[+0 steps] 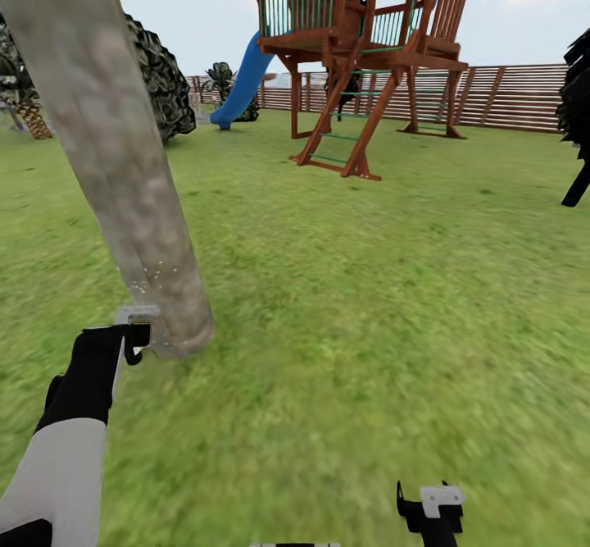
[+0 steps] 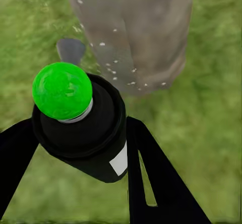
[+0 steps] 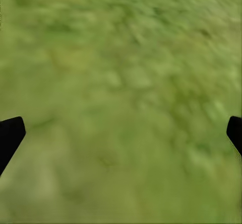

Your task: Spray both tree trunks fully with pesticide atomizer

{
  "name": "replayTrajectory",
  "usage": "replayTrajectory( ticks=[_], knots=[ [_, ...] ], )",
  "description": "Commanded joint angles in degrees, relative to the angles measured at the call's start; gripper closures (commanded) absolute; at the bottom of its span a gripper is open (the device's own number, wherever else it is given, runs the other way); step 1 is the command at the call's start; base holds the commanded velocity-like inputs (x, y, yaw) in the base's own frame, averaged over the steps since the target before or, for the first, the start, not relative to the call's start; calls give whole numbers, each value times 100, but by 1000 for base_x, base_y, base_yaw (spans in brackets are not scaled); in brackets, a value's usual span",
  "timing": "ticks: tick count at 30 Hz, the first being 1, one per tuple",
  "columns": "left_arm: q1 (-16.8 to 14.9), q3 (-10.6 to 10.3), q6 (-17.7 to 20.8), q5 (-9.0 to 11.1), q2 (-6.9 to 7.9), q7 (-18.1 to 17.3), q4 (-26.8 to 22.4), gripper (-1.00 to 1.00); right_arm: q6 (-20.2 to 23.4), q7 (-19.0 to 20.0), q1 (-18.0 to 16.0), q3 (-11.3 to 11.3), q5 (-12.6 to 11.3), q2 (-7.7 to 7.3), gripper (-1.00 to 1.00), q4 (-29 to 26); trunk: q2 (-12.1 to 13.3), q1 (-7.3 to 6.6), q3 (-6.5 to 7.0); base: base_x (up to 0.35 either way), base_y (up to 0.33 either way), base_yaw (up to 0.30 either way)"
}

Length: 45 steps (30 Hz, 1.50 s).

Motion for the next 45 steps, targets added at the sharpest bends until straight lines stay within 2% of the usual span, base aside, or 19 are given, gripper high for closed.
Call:
replayTrajectory(
  ticks=[1, 4, 6, 9, 11, 13, 16, 17, 20, 21, 23, 24, 27, 29, 31, 33, 35, 39, 45],
  knots=[
    [8, 3, -4, 15, -33, 2, 10, 100, 0, 0, 0, -1, 0, 1, -100, 0, 0, 0, 0, 97, -266, 278],
    [39, -6, -13, 11, -329, 7, 152, 100, 0, 0, 0, 2, 0, -1, -100, 0, 0, 0, 0, 80, -201, 278],
    [47, 32, -16, 4, -298, 4, 174, 100, 0, 0, 0, 4, 0, 2, -100, 0, 0, 0, 0, 13, -30, 279],
    [167, 125, -21, 6, -43, 2, 190, 100, 0, 8, 0, 7, 4, 2, -100, 0, 0, 0, 0, 2, -6, 279],
    [238, 93, -28, 15, -131, 3, 202, 100, 0, 9, 0, 7, 7, 2, -100, 0, 0, 0, 0, 54, -4, 264],
    [273, 21, -40, 6, -368, 16, 206, 100, 0, 9, 0, 7, 4, 2, -100, 0, 0, 0, 0, 229, -93, 83],
    [280, -9, -42, 10, -425, 45, 202, 100, 0, 9, 0, 7, 0, 2, -100, 0, 0, 0, 0, 270, -156, 8],
    [280, -5, -42, 8, -424, 47, 203, 100, 0, 9, 0, 7, 0, 2, -100, 0, 0, 0, 0, 263, -165, 1],
    [404, 103, -46, -1, -91, 43, 203, 100, 0, 9, 0, 7, 2, 2, -100, 0, 0, 0, 0, 241, -153, 78],
    [417, 108, -44, 4, -33, 41, 207, 100, 0, 9, 0, 7, 4, 2, -100, 0, 0, 0, 0, 143, -76, 216],
    [473, 81, -53, 4, -17, 42, 302, 100, 0, 9, 0, 7, 4, 2, -100, 0, 0, 0, 0, 55, -29, 252],
    [502, 57, -58, 26, -66, 44, 373, 100, 0, 9, 0, 7, 4, 2, -100, 0, 0, 0, 0, 12, -7, 270],
    [516, 33, -89, 44, -425, 39, 536, 100, 0, 9, 0, 7, 3, 2, -100, 0, 0, 0, 0, 3, -2, 274],
    [517, -36, -119, 41, -561, 39, 573, 100, 0, 9, 0, 7, 2, 2, -100, 0, 0, 0, 0, 0, 0, 275],
    [523, -7, -127, 21, -467, 34, 629, 100, 0, 9, 0, 7, 2, 2, -100, 0, 0, 0, 0, 0, 0, 275],
    [614, 6, -130, 34, -135, 31, 650, 100, 0, 9, 0, 7, 6, 2, -100, 0, 0, 0, 0, 0, 0, 275],
    [658, -11, -130, 47, -10, 30, 648, 100, 0, 9, 0, 7, 7, 2, -100, 0, 0, 0, 0, 24, -2, 275],
    [666, -49, -130, 48, -165, 38, 647, 100, 0, 9, 0, 7, 6, 2, -100, 0, 0, 0, 0, 186, -116, 136],
    [667, -46, -122, 46, -200, 45, 622, 100, 0, 9, 0, 0, 8, -6, -100, 6, 0, 0, 0, 235, -162, 6]
  ],
)
